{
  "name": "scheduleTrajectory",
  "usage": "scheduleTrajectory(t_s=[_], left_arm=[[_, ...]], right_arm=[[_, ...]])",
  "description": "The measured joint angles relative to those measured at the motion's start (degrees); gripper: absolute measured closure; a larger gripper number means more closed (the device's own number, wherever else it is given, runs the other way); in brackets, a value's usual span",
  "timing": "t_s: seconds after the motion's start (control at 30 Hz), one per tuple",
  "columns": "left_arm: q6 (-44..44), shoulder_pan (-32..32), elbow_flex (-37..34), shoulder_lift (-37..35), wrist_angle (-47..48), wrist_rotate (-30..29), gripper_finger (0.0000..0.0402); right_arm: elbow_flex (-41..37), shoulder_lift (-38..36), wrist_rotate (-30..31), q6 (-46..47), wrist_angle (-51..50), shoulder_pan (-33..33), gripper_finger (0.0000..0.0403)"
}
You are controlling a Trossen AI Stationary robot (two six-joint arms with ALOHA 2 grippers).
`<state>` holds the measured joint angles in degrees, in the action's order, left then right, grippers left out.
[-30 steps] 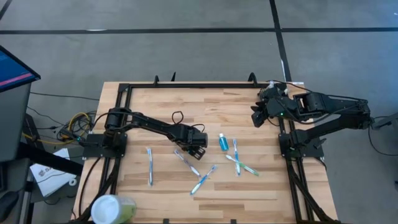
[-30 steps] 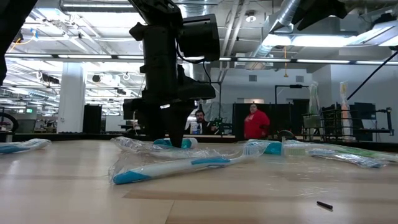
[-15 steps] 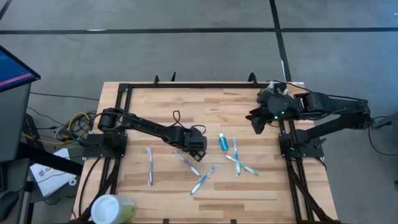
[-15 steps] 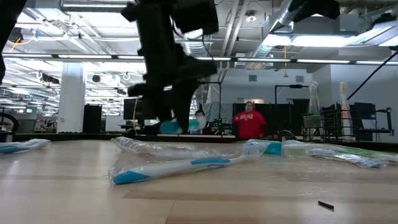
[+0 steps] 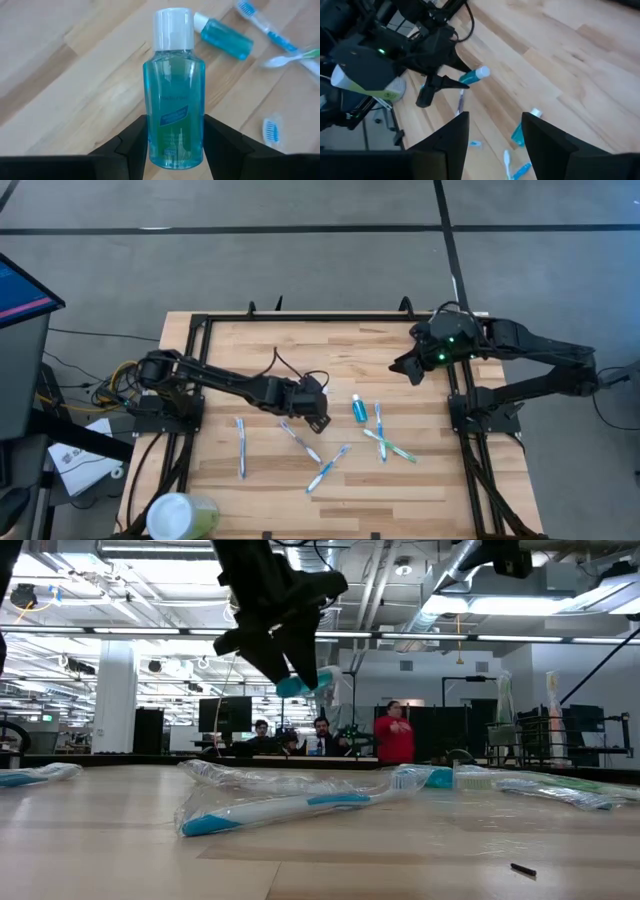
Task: Pick & Place toothbrushing station
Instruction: Put the left blue mouthwash into the middle section of wire organizer
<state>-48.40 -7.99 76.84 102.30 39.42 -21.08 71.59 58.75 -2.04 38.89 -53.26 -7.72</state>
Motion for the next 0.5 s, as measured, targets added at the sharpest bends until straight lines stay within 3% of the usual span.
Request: scheduleTrajectory(t_s=[0.2,0.5], left_arm=[[3.5,-0.2,0.0,-1.3,-2.0,0.5,0.0246],[6.9,-1.3,0.0,-1.8,-3.9,0.8,0.0243]], right_arm=[[0.0,2.5,-8.3,-1.6,2.3,-1.6,0.0234],[0.0,7.1,-8.6,2.2,4.8,-1.8,0.0218]])
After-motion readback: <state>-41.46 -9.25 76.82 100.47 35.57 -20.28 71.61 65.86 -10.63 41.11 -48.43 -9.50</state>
